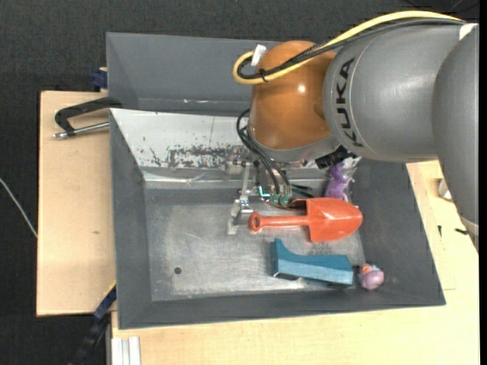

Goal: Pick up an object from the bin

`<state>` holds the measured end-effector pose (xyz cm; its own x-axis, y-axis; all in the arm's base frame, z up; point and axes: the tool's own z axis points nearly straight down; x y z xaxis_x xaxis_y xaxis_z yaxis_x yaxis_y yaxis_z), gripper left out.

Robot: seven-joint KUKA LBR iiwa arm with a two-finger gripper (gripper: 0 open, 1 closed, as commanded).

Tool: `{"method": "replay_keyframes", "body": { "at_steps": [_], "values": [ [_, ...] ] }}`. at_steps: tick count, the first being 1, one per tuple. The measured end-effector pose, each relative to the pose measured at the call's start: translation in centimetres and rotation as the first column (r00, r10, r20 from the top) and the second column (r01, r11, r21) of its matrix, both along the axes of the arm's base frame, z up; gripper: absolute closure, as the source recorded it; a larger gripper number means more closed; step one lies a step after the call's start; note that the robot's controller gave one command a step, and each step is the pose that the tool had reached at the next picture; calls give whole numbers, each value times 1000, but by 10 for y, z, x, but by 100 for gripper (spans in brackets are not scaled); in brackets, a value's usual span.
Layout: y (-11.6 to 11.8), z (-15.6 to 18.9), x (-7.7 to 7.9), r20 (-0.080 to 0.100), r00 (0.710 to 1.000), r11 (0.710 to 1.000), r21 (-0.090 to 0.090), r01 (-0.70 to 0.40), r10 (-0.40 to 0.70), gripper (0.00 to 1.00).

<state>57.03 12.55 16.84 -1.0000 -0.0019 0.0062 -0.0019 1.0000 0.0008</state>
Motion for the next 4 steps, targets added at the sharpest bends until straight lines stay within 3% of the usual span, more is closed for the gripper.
{"method": "replay_keyframes", "body": {
  "at_steps": [1,2,3,4],
  "values": [
    [0,4,2,8,1000,1000,1,1,-1,0],
    [-37,-20,-27,10,999,999,2,39,-39,0],
    [-61,-51,-13,11,999,1000,0,-31,31,0],
    [-105,-43,-24,3,1000,1000,2,7,-7,0]
  ]
}}
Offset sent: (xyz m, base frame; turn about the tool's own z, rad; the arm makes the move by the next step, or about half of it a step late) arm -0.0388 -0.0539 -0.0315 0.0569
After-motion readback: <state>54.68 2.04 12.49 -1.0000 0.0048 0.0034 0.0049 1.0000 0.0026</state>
